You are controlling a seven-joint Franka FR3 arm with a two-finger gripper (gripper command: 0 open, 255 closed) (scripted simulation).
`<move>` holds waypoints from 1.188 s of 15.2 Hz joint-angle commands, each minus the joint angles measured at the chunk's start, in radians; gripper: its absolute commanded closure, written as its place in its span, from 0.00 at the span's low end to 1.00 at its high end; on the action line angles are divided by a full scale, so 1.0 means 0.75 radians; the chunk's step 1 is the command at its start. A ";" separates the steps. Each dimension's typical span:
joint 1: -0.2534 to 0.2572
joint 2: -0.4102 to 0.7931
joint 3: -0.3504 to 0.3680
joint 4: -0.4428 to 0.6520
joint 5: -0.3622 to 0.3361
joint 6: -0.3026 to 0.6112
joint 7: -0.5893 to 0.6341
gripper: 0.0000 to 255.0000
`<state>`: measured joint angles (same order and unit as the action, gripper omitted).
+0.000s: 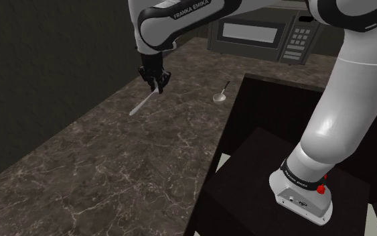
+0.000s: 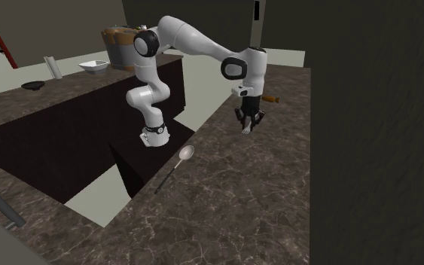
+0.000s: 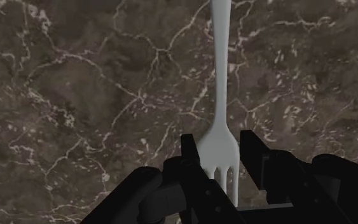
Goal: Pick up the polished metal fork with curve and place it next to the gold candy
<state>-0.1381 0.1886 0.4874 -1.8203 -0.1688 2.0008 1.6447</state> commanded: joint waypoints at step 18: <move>0.345 0.011 0.225 -0.004 -0.045 -0.052 0.582 1.00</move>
<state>0.1042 0.1888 0.6482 -1.8326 -0.1966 1.9686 2.0548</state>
